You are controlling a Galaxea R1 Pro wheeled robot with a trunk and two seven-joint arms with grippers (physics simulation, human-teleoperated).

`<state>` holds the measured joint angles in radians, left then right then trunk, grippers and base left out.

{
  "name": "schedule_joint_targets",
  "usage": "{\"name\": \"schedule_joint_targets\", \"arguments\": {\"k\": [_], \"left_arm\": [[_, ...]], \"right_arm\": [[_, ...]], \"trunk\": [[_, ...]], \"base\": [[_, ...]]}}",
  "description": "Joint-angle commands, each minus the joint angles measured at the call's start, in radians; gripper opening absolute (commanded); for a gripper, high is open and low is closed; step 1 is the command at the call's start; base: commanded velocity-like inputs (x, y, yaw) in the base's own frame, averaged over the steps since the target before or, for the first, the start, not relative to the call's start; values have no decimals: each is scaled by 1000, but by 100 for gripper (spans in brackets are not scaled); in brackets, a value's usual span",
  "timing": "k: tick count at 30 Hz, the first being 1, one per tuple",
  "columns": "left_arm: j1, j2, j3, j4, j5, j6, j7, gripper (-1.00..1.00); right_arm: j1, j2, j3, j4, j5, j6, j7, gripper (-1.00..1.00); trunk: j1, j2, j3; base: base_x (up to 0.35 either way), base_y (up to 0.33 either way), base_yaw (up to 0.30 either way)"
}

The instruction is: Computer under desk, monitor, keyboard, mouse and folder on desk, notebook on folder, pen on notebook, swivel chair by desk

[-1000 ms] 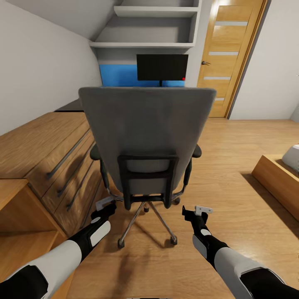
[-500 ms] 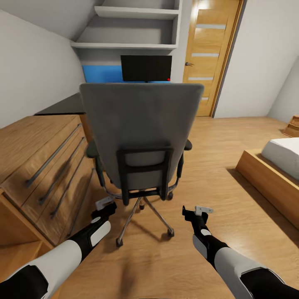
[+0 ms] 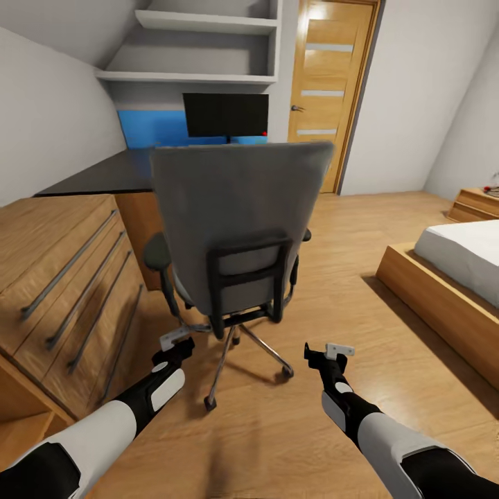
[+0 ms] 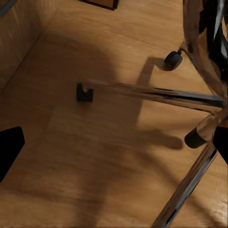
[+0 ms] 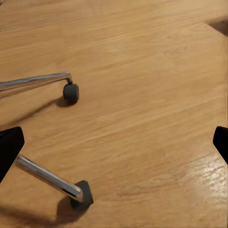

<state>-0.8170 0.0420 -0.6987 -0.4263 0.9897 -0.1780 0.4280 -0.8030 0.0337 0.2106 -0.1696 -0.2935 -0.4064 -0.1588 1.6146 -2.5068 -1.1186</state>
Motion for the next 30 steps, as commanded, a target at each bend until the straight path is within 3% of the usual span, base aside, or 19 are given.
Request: {"name": "schedule_joint_targets", "arguments": {"k": [1, 8, 18, 30], "left_arm": [[-1, 1, -9, -2, 10, -5, 6, 100], [-1, 5, -8, -2, 11, -6, 8, 100], [-1, 69, -3, -2, 16, -6, 10, 100], [-1, 90, 46, -2, 17, -6, 9, 100]], "right_arm": [[-1, 0, 9, 1, -7, -3, -5, 100], [-1, 0, 9, 1, -7, -3, -5, 100], [-1, -1, 9, 0, -7, -3, -5, 100], [-1, -1, 10, -2, -7, -3, -7, 100]], "trunk": [[-1, 0, -1], [-1, 0, -1], [-1, 0, -1], [-1, 0, -1]], "base": [[-238, 147, -5], [-113, 76, -1], [-6, 4, 0], [147, 0, 0]]}}
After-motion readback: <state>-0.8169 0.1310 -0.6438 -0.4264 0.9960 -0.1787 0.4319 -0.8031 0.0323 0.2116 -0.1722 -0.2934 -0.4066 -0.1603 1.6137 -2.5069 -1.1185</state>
